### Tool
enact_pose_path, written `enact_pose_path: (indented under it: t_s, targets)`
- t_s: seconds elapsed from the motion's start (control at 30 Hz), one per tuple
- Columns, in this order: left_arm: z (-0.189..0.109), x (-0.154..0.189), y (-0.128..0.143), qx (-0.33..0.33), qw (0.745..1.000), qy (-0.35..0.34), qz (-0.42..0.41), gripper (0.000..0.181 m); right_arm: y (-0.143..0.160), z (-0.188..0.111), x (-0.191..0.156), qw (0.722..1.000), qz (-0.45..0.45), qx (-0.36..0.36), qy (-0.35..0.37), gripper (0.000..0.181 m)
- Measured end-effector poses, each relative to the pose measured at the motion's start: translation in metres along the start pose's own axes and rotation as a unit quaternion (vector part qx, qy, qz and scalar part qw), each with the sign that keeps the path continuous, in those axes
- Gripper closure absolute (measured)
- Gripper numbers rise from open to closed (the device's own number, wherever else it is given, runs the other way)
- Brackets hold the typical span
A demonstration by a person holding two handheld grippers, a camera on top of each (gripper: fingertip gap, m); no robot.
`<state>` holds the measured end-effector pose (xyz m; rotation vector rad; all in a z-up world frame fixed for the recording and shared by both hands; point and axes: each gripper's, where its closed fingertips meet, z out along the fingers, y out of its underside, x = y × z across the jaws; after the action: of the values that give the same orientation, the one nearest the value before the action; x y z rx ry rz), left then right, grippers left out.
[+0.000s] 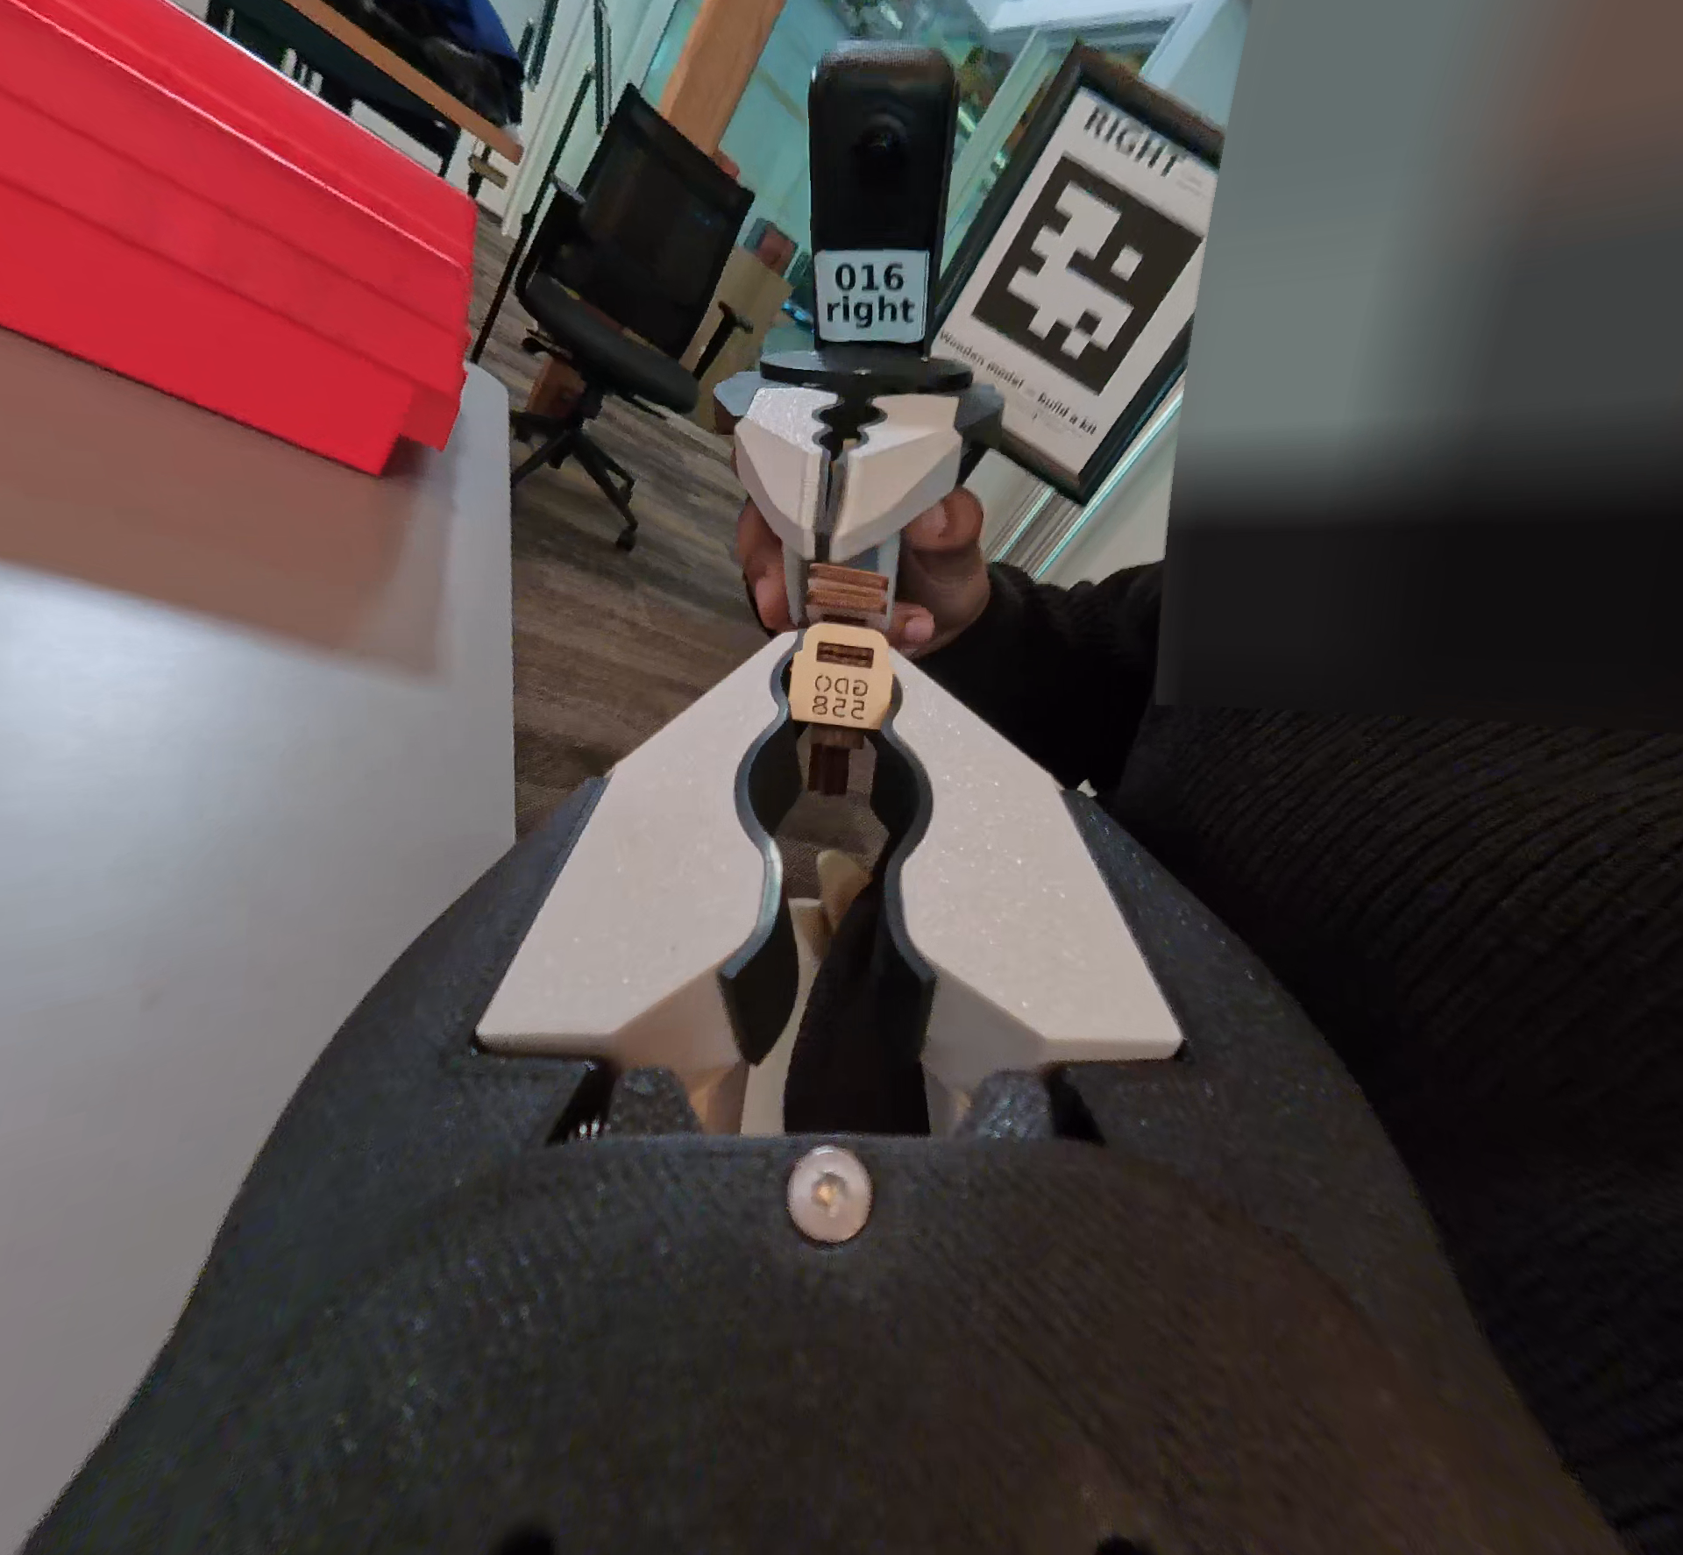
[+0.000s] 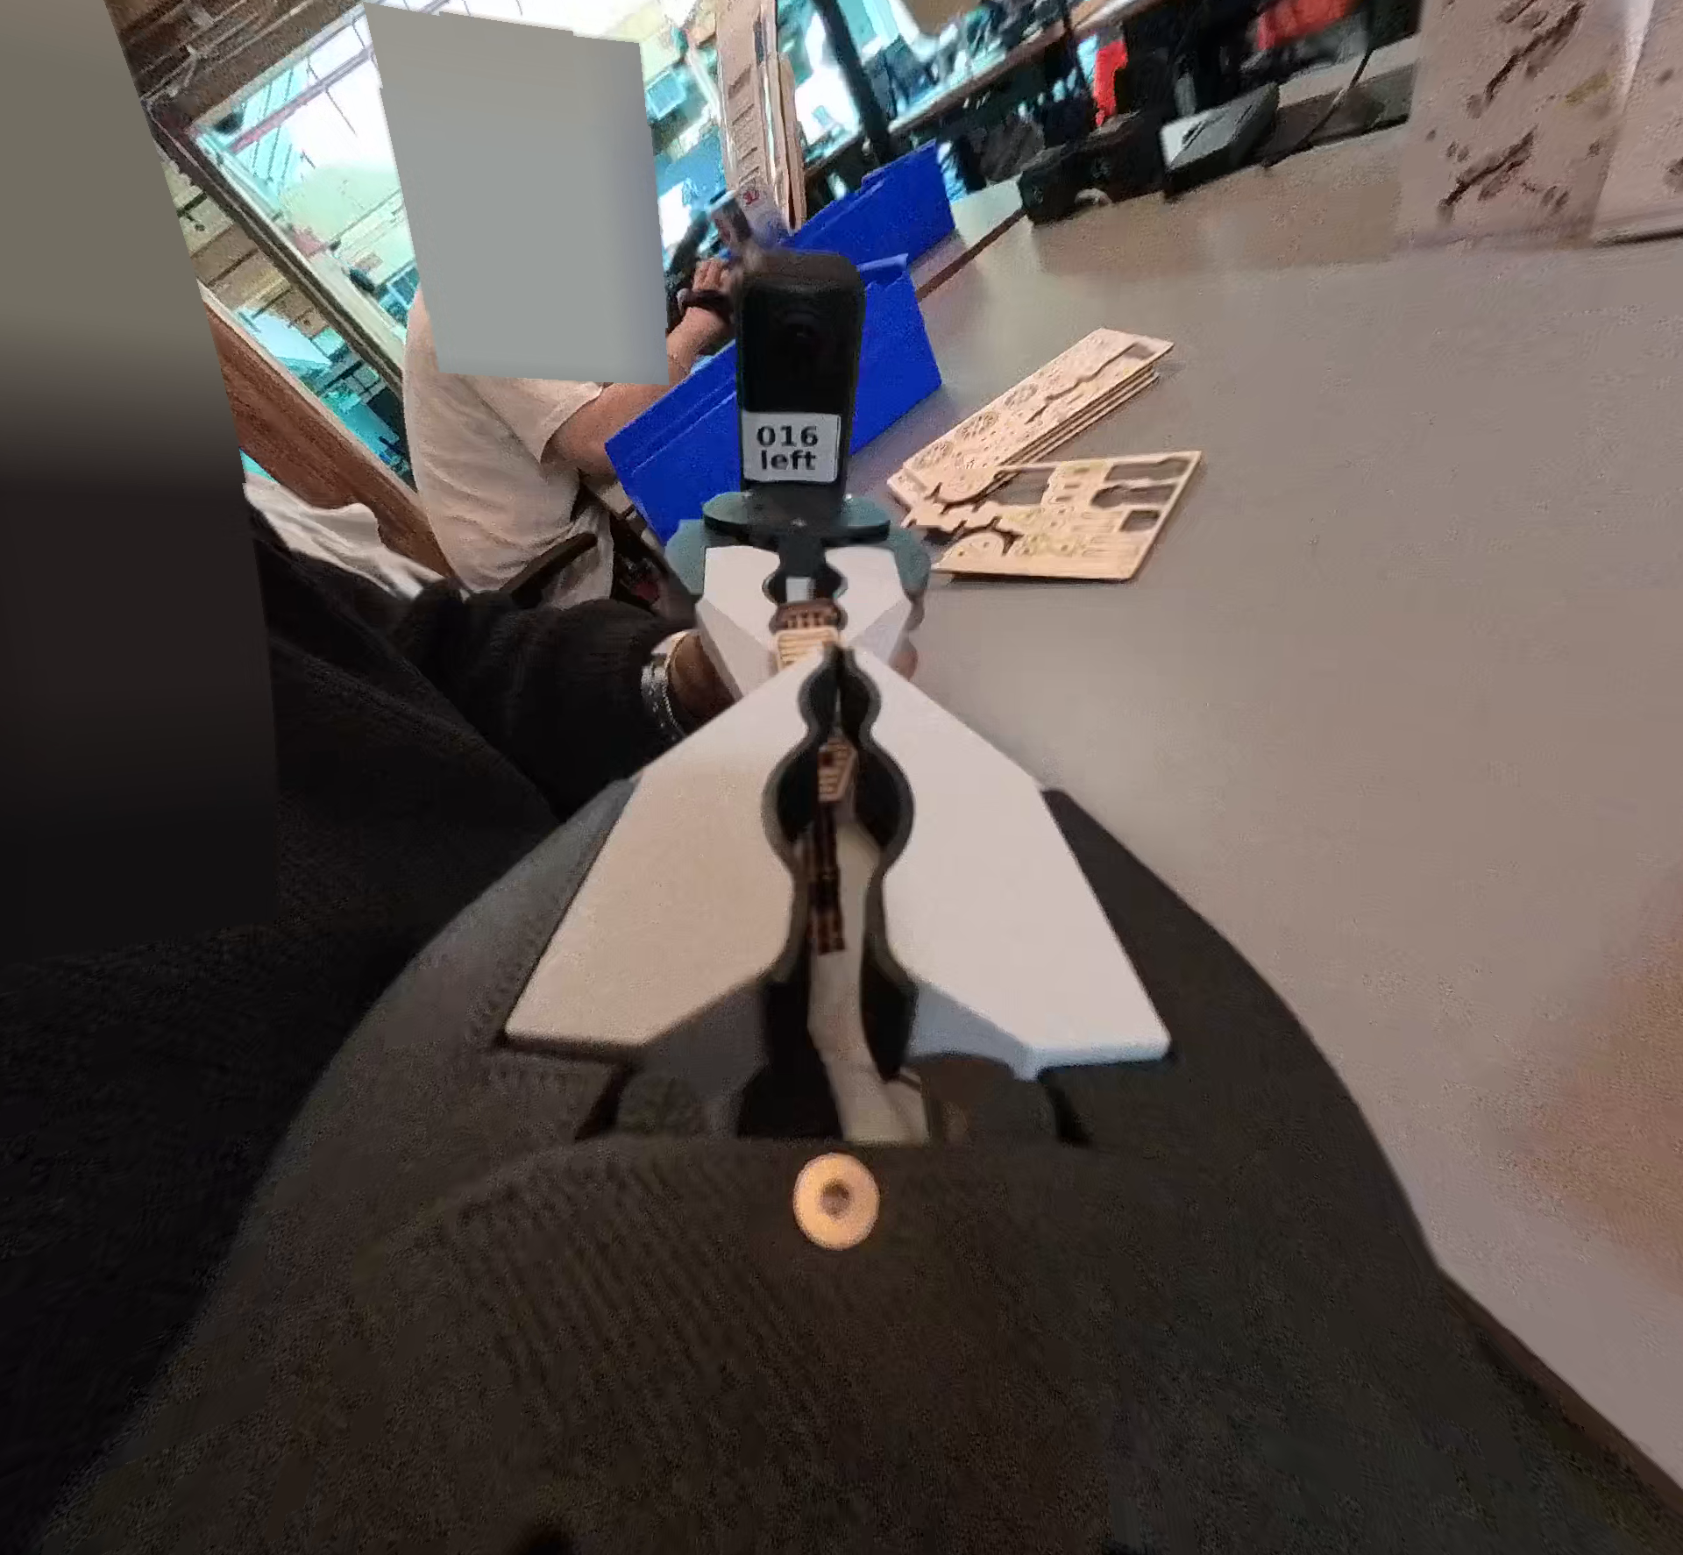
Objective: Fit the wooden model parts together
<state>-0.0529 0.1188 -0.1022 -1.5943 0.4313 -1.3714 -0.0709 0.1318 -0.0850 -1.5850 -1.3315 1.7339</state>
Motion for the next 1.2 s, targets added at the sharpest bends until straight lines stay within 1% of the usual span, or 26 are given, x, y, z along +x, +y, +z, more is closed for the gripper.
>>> enact_pose_path:
  t_s: [0.07,0.13,0.17,0.23,0.27,0.3,0.37,0.43,0.47,0.5,0.53,0.57,0.63,0.67,0.73,0.77,0.8,0.83,0.87,0.9,0.93,0.97,1.03,1.07,1.13,1.2]
  targets:
    - [-0.001,0.003,-0.006,0.013,1.0,0.007,-0.004,0.173,-0.016,-0.01,0.001,0.999,-0.012,0.036,0.011,0.181]
    - [0.001,0.002,0.0,-0.003,1.0,0.002,0.006,0.173,-0.025,-0.017,-0.001,0.998,-0.023,0.056,0.014,0.181]
    - [0.002,0.004,0.001,-0.003,1.0,0.007,0.004,0.173,-0.022,-0.014,-0.002,0.998,-0.023,0.049,0.012,0.181]
    - [0.004,0.006,0.001,-0.003,1.0,0.015,-0.001,0.174,0.0,0.001,-0.001,1.0,-0.006,-0.004,0.006,0.181]
    - [0.005,0.002,0.007,-0.018,1.0,0.003,0.008,0.173,0.005,0.004,-0.001,1.0,0.006,-0.013,-0.001,0.181]
    - [0.004,0.002,0.006,-0.013,1.0,0.003,0.006,0.173,0.004,0.003,0.0,1.0,0.012,-0.008,-0.005,0.181]
    - [0.003,0.006,-0.003,0.007,1.0,0.014,-0.004,0.173,-0.012,-0.008,0.003,1.0,-0.001,0.028,0.009,0.181]
    - [0.003,0.004,0.001,-0.004,1.0,0.006,0.004,0.172,-0.026,-0.017,0.0,0.998,-0.015,0.056,0.012,0.181]
    - [0.003,0.004,0.001,-0.003,1.0,0.007,0.003,0.173,-0.026,-0.017,-0.001,0.998,-0.017,0.057,0.011,0.181]
    - [0.004,0.005,0.0,0.001,1.0,0.013,-0.003,0.173,-0.019,-0.012,-0.002,0.999,-0.012,0.038,0.007,0.181]
    - [0.004,0.006,-0.001,0.003,1.0,0.016,-0.005,0.173,-0.004,-0.002,-0.002,1.0,-0.004,0.002,0.001,0.181]
    - [0.004,0.003,0.004,-0.009,1.0,0.006,0.001,0.173,0.004,0.003,-0.002,1.0,0.007,-0.012,-0.004,0.181]
    - [0.003,0.003,0.001,0.0,1.0,0.008,-0.004,0.173,-0.003,-0.002,0.001,1.0,0.015,0.007,-0.003,0.181]
    - [0.002,0.005,-0.004,0.011,1.0,0.014,-0.008,0.173,-0.012,-0.008,0.002,1.0,0.006,0.029,0.005,0.181]
    - [0.002,0.004,-0.001,0.002,1.0,0.004,0.003,0.173,-0.027,-0.02,0.0,0.998,-0.01,0.06,0.01,0.181]
    - [0.002,0.003,0.001,-0.001,1.0,0.003,0.003,0.173,-0.028,-0.02,-0.002,0.998,-0.013,0.058,0.008,0.181]
    - [0.002,0.003,-0.001,0.005,1.0,0.008,-0.004,0.173,-0.019,-0.014,-0.003,0.999,-0.008,0.037,0.002,0.181]
    - [0.003,0.004,-0.002,0.009,1.0,0.012,-0.011,0.172,-0.003,-0.004,-0.005,1.0,0.002,-0.001,-0.007,0.181]
    - [0.003,0.0,0.004,-0.007,1.0,0.002,-0.006,0.173,0.005,0.002,-0.005,1.0,0.013,-0.016,-0.016,0.181]
    - [0.002,-0.002,0.004,-0.005,1.0,-0.003,0.0,0.173,0.005,0.002,-0.005,1.0,0.021,-0.014,-0.017,0.181]
    - [0.002,0.0,0.0,0.003,1.0,0.003,-0.008,0.173,0.001,-0.001,-0.003,1.0,0.018,-0.004,-0.011,0.181]
    - [0.002,0.002,-0.003,0.007,1.0,0.003,-0.004,0.173,-0.011,-0.008,-0.002,1.0,0.011,0.023,-0.004,0.181]
    - [0.002,0.001,0.001,-0.009,1.0,-0.012,0.021,0.173,-0.027,-0.021,-0.004,0.998,0.002,0.057,0.002,0.181]
    - [0.001,0.002,-0.001,-0.002,1.0,-0.004,0.013,0.173,-0.026,-0.02,-0.003,0.999,0.001,0.052,0.004,0.181]
    - [-0.001,0.004,-0.006,0.019,1.0,0.011,-0.012,0.173,-0.002,-0.002,-0.001,1.0,0.026,-0.006,-0.007,0.181]
    - [-0.006,-0.004,-0.008,0.027,0.999,-0.002,-0.018,0.173,0.004,0.002,0.0,0.999,0.044,-0.01,-0.021,0.181]
